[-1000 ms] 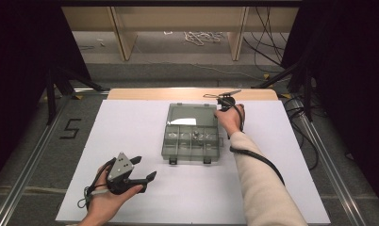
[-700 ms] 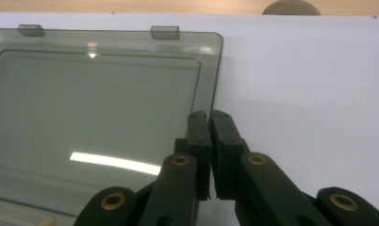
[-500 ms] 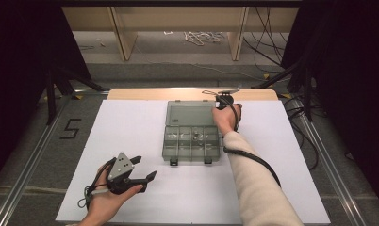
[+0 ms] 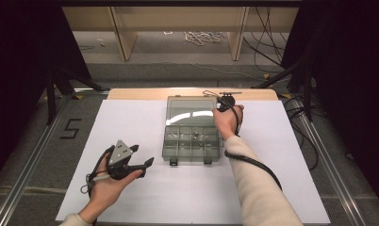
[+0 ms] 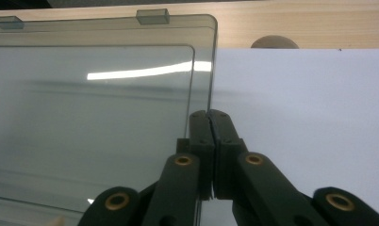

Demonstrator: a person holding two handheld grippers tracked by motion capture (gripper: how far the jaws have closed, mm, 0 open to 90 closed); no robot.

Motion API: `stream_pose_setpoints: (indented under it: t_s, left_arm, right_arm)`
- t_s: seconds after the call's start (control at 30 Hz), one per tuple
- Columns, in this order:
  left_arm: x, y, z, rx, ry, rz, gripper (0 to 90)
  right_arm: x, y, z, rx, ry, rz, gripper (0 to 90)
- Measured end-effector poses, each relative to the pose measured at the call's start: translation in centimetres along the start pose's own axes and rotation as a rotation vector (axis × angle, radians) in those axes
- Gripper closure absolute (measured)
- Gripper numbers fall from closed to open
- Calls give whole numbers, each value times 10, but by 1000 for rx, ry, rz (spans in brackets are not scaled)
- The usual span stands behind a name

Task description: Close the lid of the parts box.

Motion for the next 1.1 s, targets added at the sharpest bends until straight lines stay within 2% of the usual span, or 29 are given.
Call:
stream_pose_setpoints:
  t_s: [0.1,0.23,0.27,0.3,0.33,0.37,0.4,0.43,0.47,0.5,0.53,0.6,0.67,0.7,0.77,0.8,0.83,0.87,0.9,0.93,0.97,1.03,1.07,1.1]
  left_arm:
    - [-12,15,13,-10,9,-6,301]
    - [-36,34,32,10,39,-22,358]
    - [-43,38,37,20,42,-21,370]
    - [-50,42,41,25,54,-20,381]
    - [-55,45,44,32,59,-19,389]
    - [-64,51,49,36,63,-18,401]
    - [-71,54,53,37,67,-10,412]
    - [-76,56,54,62,66,-8,423]
    - [-81,59,58,61,65,9,434]
    - [-89,63,61,65,73,9,446]
    - [-92,64,62,70,77,23,453]
    - [-102,69,65,85,77,29,466]
    - [-110,73,68,94,82,47,483]
    - [-113,75,70,83,86,67,492]
    - [-118,77,73,81,81,89,512]
    - [-121,78,74,79,81,101,524]
    - [-124,79,75,102,87,94,531]
    - [-127,79,76,108,87,97,535]
    - [-130,79,78,119,96,97,540]
    - [-130,79,80,105,100,124,549]
    - [-133,79,81,125,104,114,555]
    - [-138,78,84,153,110,97,567]
    - [-137,77,86,138,114,123,577]
    - [-140,76,87,151,120,113,583]
  right_arm:
    - [2,0,0,-8,8,-6,896]
    - [7,-1,0,-23,10,-18,896]
    - [7,-1,-2,7,15,-35,896]
    - [9,-2,-2,6,15,-39,896]
    - [11,-1,0,-19,18,-28,896]
    - [10,-1,-3,13,10,-54,896]
    - [12,-1,-3,10,21,-53,896]
    - [13,-1,-3,7,25,-55,895]
    - [11,-1,-5,37,21,-95,895]
    - [11,-1,-6,55,27,-101,896]
    - [13,-1,-5,41,28,-96,895]
    - [14,-2,-6,53,40,-108,895]
    - [14,-2,-4,15,43,-125,895]
    - [15,-3,-3,4,46,-124,895]
    - [15,-4,-6,38,39,-146,895]
    - [17,-4,-5,31,49,-138,895]
    - [18,-4,-4,7,46,-143,895]
    - [18,-5,-6,38,42,-160,895]
    - [19,-5,-4,16,51,-156,895]
    - [20,-5,-4,17,52,-159,895]
    - [22,-6,-4,8,50,-153,895]
    - [22,-6,-4,23,52,-170,894]
    - [23,-7,-5,31,55,-178,895]
    - [24,-7,-5,26,58,-176,895]
Point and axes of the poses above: each handheld gripper's, and its own axes: x roughly backward along the jaws, y roughly out of its top, z roughly to its left, the point moved 2 cm from there along -x, roughly forward along the jaws, and after that the axes turned 7 degrees about -y, right-handed, at the moved point
